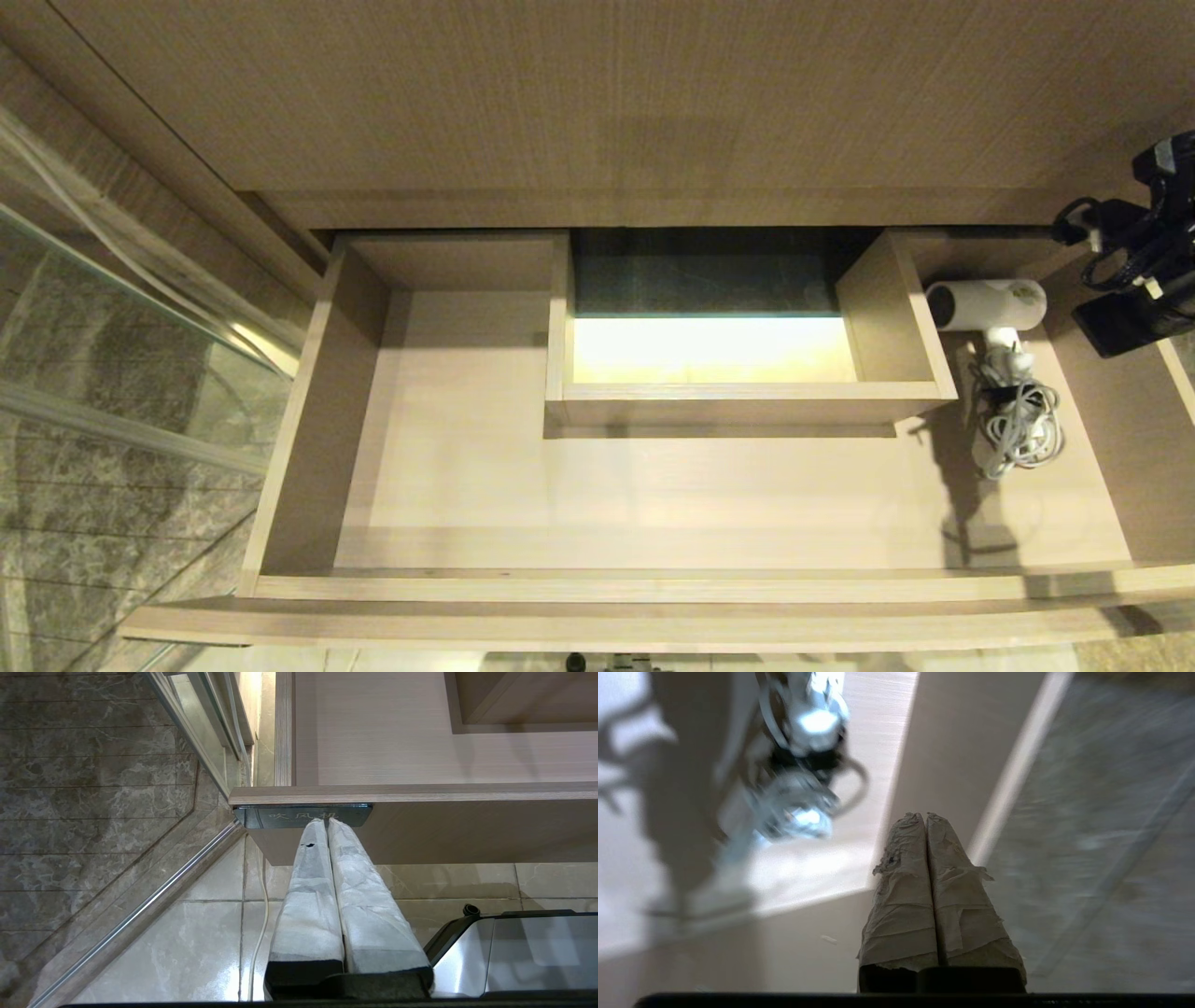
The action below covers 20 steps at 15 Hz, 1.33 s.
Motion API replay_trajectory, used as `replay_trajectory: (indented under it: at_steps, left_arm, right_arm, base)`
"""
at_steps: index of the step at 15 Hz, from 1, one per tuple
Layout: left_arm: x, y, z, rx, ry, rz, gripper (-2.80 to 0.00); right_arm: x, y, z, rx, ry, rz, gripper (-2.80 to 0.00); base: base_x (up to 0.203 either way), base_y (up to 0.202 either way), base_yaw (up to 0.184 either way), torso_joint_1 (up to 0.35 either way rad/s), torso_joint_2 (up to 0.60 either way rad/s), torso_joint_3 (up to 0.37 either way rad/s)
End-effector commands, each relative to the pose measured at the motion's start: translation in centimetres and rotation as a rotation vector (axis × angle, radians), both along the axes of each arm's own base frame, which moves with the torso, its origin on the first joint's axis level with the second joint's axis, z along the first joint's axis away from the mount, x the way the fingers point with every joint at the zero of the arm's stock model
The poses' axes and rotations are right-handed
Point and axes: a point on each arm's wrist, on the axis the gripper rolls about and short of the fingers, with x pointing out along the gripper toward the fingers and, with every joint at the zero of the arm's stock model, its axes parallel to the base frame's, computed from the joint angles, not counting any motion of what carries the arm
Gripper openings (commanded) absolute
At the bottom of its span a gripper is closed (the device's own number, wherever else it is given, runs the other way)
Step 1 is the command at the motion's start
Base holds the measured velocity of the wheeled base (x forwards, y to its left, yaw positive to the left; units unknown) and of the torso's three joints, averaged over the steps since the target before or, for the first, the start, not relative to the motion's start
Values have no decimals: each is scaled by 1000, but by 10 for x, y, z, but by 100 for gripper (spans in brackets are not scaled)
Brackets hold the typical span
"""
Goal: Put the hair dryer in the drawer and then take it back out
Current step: Take the hairdryer out
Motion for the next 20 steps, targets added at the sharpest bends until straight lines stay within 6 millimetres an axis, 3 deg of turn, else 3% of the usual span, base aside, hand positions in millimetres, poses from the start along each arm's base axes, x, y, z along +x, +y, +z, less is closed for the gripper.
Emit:
replay_trajectory:
  at_steps: [1, 5, 7, 17, 18, 20]
  left_arm:
    - [0, 0, 0, 0, 0, 1, -280]
    - [0, 0, 0, 0, -1, -1, -280]
    - [0, 0, 0, -1, -1, 0, -280]
    - [0, 0, 0, 0, 0, 0, -280]
    - [0, 0, 0, 0, -1, 1, -280]
    - [0, 0, 0, 0, 0, 1, -280]
  right_arm:
    - [20, -5, -19, 66, -2, -61, -280]
    - [37, -9, -27, 173, -31, -44, -280]
    - [34, -20, -22, 200, -23, -41, -280]
    - [32, -28, -9, 179, -100, -30, -280]
    - [33, -27, -9, 182, -101, -26, 0]
    - [36, -26, -10, 195, -109, -5, 0]
  base:
    - [0, 0, 0, 0, 0, 0]
    - [0, 0, 0, 0, 0, 0]
    - [0, 0, 0, 0, 0, 0]
    - [0, 0, 0, 0, 0, 0]
    - [0, 0, 0, 0, 0, 0]
    - [0, 0, 0, 0, 0, 0]
